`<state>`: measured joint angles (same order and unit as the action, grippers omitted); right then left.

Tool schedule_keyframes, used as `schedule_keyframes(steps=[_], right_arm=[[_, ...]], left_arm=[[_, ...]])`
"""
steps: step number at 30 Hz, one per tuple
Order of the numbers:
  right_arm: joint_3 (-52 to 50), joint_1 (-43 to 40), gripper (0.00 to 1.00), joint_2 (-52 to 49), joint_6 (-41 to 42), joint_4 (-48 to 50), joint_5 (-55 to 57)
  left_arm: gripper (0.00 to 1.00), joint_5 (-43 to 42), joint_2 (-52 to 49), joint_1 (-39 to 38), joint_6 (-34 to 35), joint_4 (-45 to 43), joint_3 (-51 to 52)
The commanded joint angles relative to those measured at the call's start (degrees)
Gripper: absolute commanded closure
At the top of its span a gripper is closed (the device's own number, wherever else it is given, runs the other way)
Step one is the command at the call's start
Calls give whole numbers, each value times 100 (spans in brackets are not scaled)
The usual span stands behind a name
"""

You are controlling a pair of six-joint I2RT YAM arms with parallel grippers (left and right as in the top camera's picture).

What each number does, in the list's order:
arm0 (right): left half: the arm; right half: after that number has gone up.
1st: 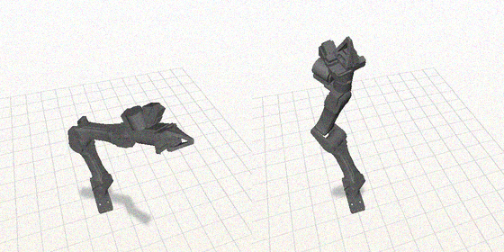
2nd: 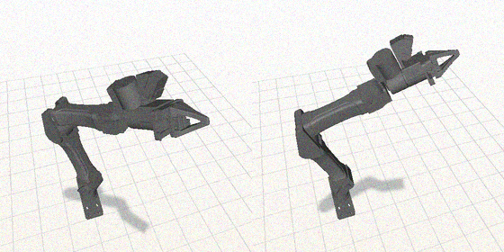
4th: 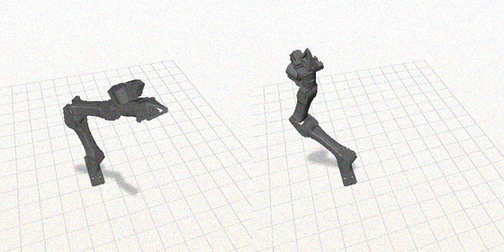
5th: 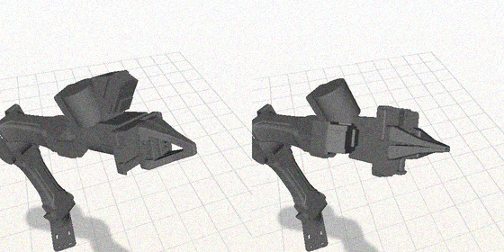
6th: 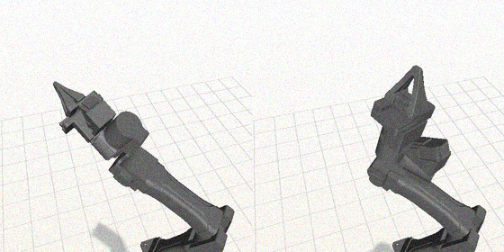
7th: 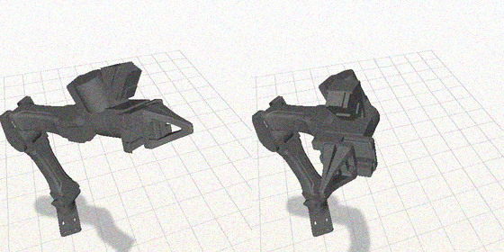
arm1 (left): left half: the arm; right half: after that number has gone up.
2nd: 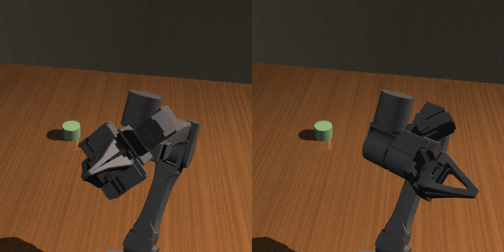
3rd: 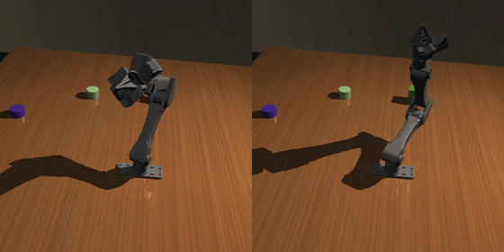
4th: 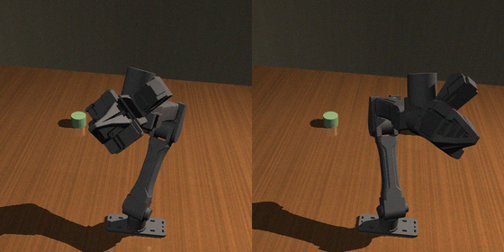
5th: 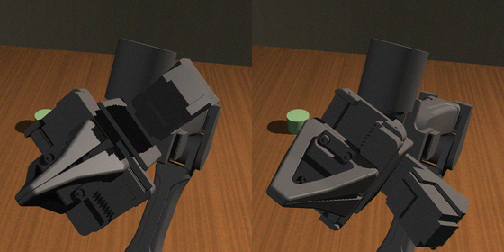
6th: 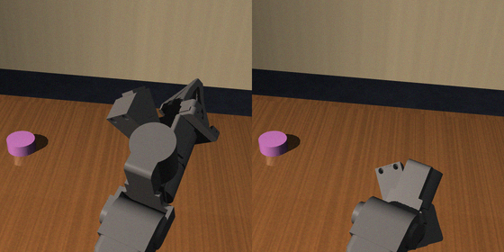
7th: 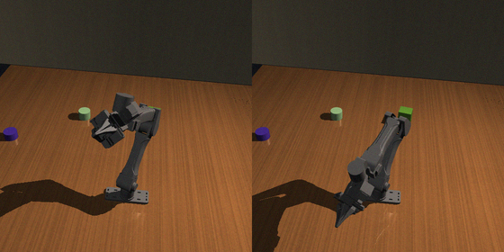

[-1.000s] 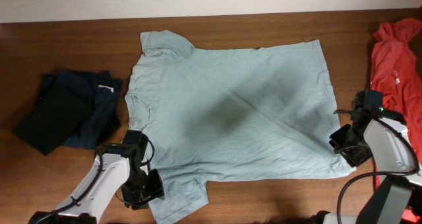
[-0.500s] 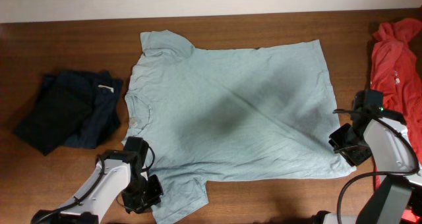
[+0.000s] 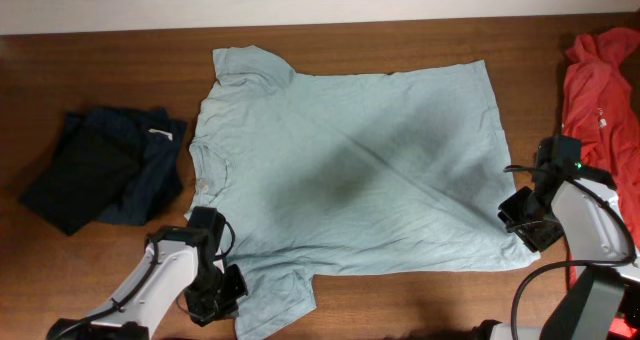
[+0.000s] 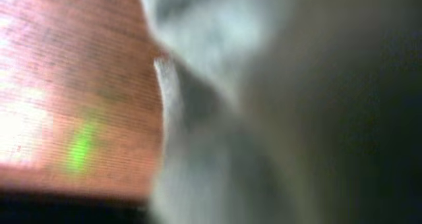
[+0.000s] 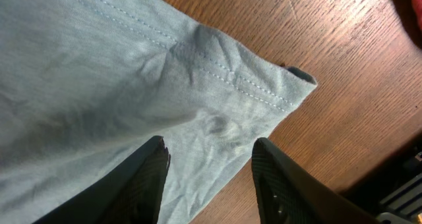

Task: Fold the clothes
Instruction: 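Hold both hem corners and adjust the left gripper along the hem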

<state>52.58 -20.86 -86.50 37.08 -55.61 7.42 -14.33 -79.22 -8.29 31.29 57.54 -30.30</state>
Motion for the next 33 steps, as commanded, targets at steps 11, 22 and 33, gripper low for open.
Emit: schedule_keyframes(steps=[11,22,33], right_arm=[[24,-33,55,103,-136,31,-35],[24,-33,55,103,-136,35,-37],[24,-33,55,103,-175,37,-101]], left_arm=[[100,37,538,-17,-444,1222,-1934],[99,184,590,-11,-372,592,-2223],[99,319,590,525,-372,-748,-2232]])
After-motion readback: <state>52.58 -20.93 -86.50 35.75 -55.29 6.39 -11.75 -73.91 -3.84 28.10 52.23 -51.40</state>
